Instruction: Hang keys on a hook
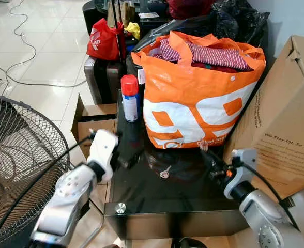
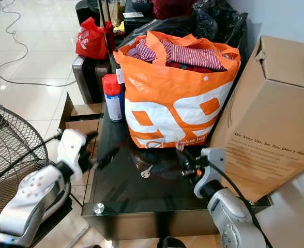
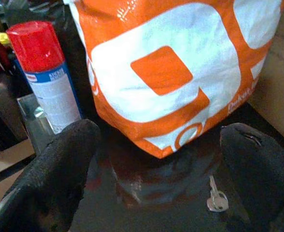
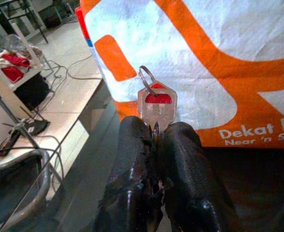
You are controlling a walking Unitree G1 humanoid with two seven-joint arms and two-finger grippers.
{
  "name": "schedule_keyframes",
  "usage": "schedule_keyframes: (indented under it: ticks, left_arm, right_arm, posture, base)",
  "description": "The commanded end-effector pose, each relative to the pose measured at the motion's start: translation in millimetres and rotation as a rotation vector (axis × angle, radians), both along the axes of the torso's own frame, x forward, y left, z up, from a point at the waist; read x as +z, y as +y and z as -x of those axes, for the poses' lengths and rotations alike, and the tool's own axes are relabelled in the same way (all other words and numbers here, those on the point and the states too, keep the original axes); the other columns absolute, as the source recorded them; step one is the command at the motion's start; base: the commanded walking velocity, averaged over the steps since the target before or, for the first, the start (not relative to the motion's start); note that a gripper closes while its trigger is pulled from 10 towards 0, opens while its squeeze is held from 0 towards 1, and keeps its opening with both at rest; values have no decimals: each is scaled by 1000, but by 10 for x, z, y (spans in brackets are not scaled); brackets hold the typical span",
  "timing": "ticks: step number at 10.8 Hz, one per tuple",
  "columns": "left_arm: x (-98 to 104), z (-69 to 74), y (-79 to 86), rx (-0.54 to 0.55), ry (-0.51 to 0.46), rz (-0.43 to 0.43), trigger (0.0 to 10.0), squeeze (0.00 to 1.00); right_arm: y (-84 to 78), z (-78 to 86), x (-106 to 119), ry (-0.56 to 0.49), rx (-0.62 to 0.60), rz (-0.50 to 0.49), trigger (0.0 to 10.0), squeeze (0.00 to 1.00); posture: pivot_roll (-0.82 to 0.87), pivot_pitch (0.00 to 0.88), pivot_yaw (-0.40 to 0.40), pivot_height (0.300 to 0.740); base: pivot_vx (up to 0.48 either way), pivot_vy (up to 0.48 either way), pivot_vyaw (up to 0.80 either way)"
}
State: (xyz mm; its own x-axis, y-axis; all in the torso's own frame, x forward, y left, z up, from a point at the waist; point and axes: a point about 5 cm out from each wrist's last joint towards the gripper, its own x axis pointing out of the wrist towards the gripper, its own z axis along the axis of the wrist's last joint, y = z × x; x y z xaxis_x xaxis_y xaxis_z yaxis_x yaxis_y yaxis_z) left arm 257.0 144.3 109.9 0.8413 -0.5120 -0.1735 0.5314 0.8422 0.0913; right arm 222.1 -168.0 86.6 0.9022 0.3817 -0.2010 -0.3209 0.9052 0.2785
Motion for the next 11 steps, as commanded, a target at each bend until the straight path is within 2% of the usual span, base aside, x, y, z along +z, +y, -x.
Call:
schedule_keyframes:
  ticks: [1, 3, 4, 8, 10, 11]
  left_arm:
    - [-1, -12, 30, 25, -6, -17, 10000, 0]
    - [4, -5, 38, 68, -14, -18, 10000, 0]
    - [5, 10, 40, 69, -20, -36, 10000, 0]
    - [-22, -16, 6, 48, -15, -59, 10000, 0]
    - [-26, -49, -7, 42, -14, -61, 10000, 0]
    - [-30, -64, -18, 41, -15, -62, 10000, 0]
  right_arm:
    - [-7, -6, 27, 4, -17, -4, 0, 0]
    - [-4, -30, 70, 7, -30, 64, 0, 0]
    - [-51, -40, 89, 8, -62, 105, 10000, 0]
    - [-139, -43, 109, 9, -137, 148, 10000, 0]
    - [-159, -55, 124, -1, -165, 170, 10000, 0]
    - [-164, -68, 126, -12, -174, 210, 10000, 0]
  posture:
    - [-76, 0, 13, 740]
    - [-71, 0, 4, 740]
    - [-69, 0, -10, 740]
    - [-95, 0, 17, 740]
    - [-103, 0, 24, 740]
    - [-105, 0, 24, 740]
  base:
    - [0, 0, 0]
    - [0, 0, 0]
    - [0, 0, 0]
    - [0, 0, 0]
    - [-255, 0, 0]
    - [-266, 0, 0]
